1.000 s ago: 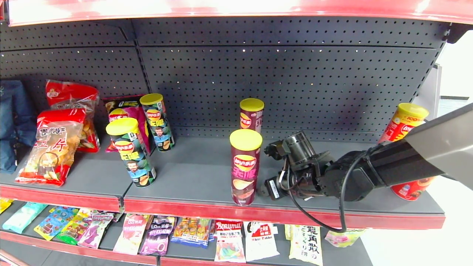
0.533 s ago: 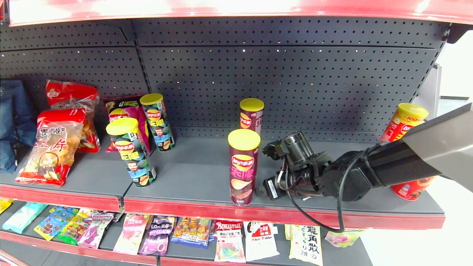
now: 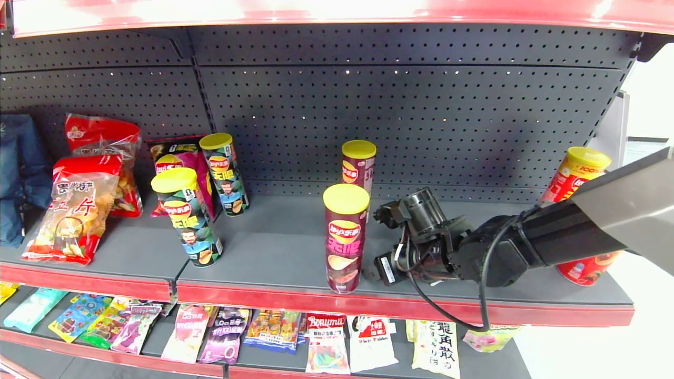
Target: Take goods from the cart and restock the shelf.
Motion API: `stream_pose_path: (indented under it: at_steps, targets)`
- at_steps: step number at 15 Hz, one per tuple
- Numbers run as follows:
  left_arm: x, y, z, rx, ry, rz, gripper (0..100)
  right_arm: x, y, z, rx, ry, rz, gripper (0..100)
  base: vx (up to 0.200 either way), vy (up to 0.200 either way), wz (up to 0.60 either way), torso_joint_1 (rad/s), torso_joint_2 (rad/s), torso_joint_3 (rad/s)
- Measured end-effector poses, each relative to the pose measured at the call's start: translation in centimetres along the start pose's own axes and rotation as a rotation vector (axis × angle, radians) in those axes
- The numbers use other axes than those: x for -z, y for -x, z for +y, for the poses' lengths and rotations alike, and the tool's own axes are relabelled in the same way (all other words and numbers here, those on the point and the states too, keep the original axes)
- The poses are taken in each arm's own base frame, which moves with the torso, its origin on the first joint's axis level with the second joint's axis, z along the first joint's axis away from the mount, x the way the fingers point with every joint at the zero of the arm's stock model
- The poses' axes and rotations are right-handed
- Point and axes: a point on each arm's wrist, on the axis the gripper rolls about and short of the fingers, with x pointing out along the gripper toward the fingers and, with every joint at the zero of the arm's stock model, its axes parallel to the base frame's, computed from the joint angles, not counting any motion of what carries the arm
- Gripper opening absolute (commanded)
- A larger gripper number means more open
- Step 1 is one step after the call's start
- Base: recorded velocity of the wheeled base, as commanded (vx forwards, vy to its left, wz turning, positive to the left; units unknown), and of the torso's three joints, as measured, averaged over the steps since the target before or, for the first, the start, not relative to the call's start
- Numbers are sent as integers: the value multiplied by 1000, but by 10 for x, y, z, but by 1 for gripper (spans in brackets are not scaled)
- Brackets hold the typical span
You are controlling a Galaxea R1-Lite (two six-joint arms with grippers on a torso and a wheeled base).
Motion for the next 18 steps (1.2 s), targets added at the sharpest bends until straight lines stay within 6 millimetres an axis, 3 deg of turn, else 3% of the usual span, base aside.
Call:
stream_pose_path:
  at_steps: [3, 5, 13, 16, 18]
  targets:
    - [0, 0, 0, 0, 0, 0, 100, 8, 11, -5, 6, -2, 15, 100, 0, 0, 0, 0, 0, 0]
    - [0, 0, 0, 0, 0, 0, 100, 14, 30, -11, 11, -8, 9, 100, 0, 0, 0, 0, 0, 0]
    - [0, 0, 0, 0, 0, 0, 100, 48, 142, -51, 8, 19, -155, 100, 0, 0, 0, 0, 0, 0]
    - [0, 0, 0, 0, 0, 0, 100, 87, 210, -74, -30, 80, -333, 100, 0, 0, 0, 0, 0, 0]
    - [0, 0, 0, 0, 0, 0, 100, 129, 251, -83, 3, 97, -480, 100, 0, 0, 0, 0, 0, 0]
